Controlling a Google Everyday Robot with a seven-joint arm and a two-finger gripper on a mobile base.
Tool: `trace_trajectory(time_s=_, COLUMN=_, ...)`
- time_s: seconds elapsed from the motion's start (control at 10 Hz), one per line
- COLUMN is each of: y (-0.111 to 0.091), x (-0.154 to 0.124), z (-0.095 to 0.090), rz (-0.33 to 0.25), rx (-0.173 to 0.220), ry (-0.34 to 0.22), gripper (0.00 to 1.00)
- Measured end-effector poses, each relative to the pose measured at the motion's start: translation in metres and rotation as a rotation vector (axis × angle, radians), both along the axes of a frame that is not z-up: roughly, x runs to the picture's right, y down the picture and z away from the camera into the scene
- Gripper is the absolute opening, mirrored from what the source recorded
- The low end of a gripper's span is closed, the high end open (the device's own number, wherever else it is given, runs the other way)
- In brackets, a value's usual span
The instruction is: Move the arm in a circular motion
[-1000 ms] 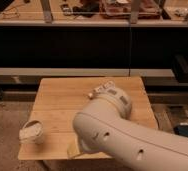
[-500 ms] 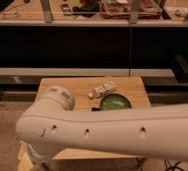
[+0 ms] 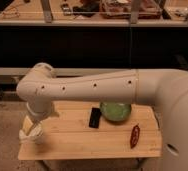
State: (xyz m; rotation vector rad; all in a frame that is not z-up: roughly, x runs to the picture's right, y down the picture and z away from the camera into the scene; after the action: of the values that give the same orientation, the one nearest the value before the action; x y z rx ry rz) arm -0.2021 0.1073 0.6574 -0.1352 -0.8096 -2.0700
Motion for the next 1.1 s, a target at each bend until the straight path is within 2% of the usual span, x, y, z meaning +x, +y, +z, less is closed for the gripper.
trace_trajectory(time_s=0.1, y=-0.021, x=0.020, z=0.031, rz=0.014, rx=0.023, ry=0.056, gripper=0.80)
trace_trajectory(time_s=0.2, y=-0.048, x=0.052, z=0.063, rz=0.044, rx=0.049, ry=0.126, gripper=0.80)
trace_trajectory(time_s=0.3, y=-0.073, x=0.090, z=0.086, rz=0.086, rx=0.071, ry=0.189, gripper=0.80)
trace_trajectory(time_s=0.4, y=-0.098, x=0.137, z=0.101, rz=0.149, rx=0.090, ry=0.251, gripper=0.80)
trace_trajectory(time_s=0.5, y=-0.113, x=0.174, z=0.105, rz=0.203, rx=0.101, ry=0.293, gripper=0.80)
trace_trajectory(time_s=0.6, y=-0.132, x=0.245, z=0.100, rz=0.336, rx=0.102, ry=0.359, gripper=0.80)
trace_trajectory(time_s=0.8, y=-0.136, x=0.322, z=0.091, rz=0.469, rx=0.085, ry=0.437, gripper=0.80)
trace_trajectory(time_s=0.9, y=-0.120, x=0.374, z=0.081, rz=0.533, rx=0.047, ry=0.509, gripper=0.80)
trace_trajectory(time_s=1.0, y=-0.085, x=0.431, z=0.064, rz=0.585, rx=-0.021, ry=0.602, gripper=0.80)
trace_trajectory(time_s=1.1, y=-0.062, x=0.450, z=0.052, rz=0.599, rx=-0.058, ry=0.638, gripper=0.80)
